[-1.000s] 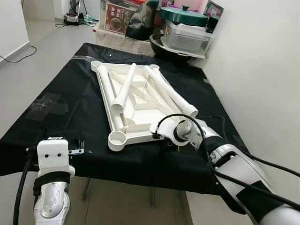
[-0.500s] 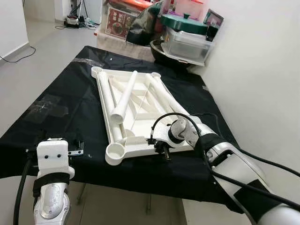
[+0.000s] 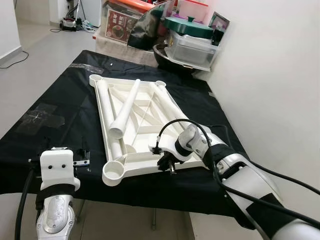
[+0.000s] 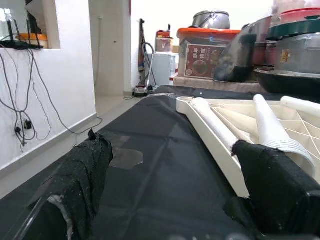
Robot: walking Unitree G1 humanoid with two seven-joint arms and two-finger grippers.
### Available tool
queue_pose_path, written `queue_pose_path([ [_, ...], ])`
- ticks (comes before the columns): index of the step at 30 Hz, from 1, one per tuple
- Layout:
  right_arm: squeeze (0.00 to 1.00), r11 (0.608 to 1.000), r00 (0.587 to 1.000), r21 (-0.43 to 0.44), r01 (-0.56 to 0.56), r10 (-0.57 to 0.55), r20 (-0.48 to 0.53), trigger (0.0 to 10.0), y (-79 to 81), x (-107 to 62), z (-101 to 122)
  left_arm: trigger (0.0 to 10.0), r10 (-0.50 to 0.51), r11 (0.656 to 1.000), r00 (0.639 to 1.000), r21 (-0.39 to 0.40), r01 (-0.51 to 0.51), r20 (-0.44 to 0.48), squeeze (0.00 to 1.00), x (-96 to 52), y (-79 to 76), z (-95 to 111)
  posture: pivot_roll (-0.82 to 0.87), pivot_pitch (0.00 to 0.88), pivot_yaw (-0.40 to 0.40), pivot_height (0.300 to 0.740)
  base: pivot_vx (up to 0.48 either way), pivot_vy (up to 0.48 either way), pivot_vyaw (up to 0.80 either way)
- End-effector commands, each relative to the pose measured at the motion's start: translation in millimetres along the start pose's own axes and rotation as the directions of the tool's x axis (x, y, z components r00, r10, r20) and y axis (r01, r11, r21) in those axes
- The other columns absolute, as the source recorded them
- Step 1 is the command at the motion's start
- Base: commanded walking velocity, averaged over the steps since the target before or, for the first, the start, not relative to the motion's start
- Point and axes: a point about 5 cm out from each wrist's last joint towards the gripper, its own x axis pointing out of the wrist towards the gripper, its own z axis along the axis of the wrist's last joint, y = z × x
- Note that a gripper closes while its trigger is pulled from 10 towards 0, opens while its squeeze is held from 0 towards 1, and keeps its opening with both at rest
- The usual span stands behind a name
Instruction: Building children table
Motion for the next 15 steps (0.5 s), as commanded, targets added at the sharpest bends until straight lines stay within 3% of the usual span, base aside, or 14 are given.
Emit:
queue_pose_path([
  [1, 0.0, 0.978, 0.991, 0.204, -0.043, 0.017, 0.13, 0.0, 27.4, 42.5, 6.6, 10.0, -0.017, 1.0, 1.0, -0.005, 0.017, -0.007, 0.0, -0.3, -6.9, -2.6, 0.26, 0.0, -0.261, 0.74, 0.0, 0.0, 0.0],
  [8, 0.0, 0.927, 0.962, 0.363, 0.099, -0.182, 0.202, 0.0, 28.7, 57.0, 23.8, 10.0, -0.012, 1.0, 1.0, -0.005, 0.012, -0.008, 0.0, -0.2, -7.1, -3.0, 0.27, 0.0, -0.264, 0.74, 0.0, 0.0, 0.0],
  [15, 0.0, 0.885, 0.939, 0.463, 0.047, -0.197, 0.281, 0.0, 35.5, 65.2, 45.2, 10.0, -0.009, 1.0, 1.0, -0.004, 0.009, -0.01, 0.0, -0.8, -7.0, -3.3, 0.27, 0.0, -0.261, 0.74, 0.0, 0.0, 0.0],
])
